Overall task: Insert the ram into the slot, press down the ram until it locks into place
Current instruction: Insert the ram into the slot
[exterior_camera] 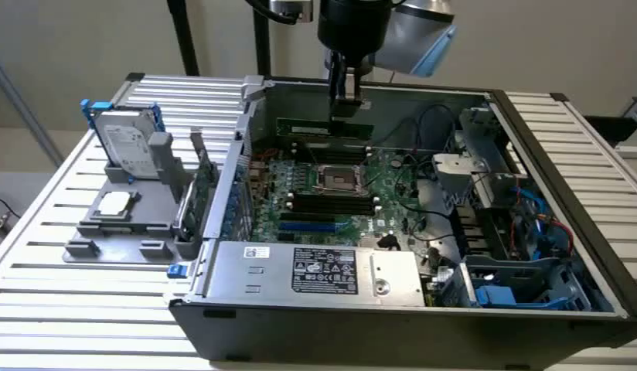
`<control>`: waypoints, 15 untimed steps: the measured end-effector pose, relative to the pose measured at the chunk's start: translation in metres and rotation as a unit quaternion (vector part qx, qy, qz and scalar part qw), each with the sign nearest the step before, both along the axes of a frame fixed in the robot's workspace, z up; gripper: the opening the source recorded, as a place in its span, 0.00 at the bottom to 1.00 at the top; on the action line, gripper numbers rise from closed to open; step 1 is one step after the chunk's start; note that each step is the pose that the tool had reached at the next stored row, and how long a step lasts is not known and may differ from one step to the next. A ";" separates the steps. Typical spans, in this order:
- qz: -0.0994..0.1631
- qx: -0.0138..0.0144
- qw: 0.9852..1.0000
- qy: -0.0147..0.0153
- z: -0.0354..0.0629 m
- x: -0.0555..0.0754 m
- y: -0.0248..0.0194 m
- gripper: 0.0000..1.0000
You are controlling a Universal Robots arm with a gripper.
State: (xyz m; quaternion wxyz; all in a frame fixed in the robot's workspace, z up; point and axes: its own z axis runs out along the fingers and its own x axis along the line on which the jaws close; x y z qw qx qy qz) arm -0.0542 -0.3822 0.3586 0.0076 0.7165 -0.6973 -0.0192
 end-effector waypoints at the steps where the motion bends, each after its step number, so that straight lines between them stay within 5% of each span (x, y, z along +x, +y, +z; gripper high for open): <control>1: 0.000 0.000 1.000 0.000 0.0000 0.000 0.0000 0.13; 15: 0.000 0.000 1.000 0.000 -0.0016 0.002 -0.0008 0.13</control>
